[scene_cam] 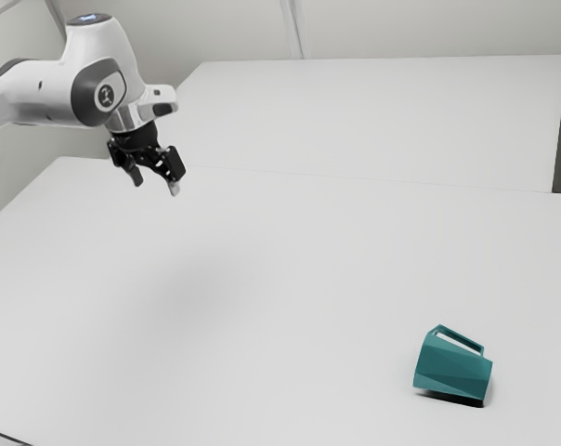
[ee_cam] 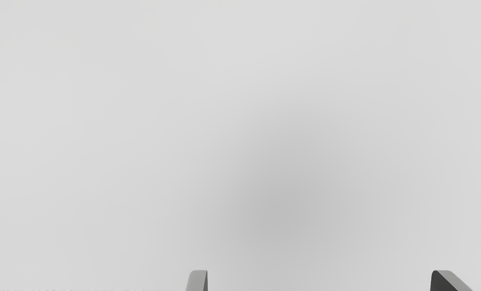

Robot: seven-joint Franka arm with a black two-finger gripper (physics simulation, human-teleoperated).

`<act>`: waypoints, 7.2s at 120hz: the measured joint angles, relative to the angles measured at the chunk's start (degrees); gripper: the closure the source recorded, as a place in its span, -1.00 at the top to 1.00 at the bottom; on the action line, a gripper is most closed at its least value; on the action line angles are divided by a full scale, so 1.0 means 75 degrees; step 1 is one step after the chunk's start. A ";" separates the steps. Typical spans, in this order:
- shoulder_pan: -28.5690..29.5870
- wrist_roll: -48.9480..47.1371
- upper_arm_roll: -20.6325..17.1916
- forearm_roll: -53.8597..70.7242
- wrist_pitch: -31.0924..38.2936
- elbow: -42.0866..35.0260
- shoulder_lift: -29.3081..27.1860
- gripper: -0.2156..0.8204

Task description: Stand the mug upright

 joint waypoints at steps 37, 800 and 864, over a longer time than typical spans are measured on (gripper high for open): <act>-0.0103 -0.0106 0.0038 -0.1078 0.0191 -0.0867 -0.0737 0.58; -0.2108 -0.0262 -0.0035 0.0673 0.3012 -0.1597 0.1588 -0.34; -0.2215 -0.0158 0.0048 0.0547 0.2738 -0.1559 0.0494 0.51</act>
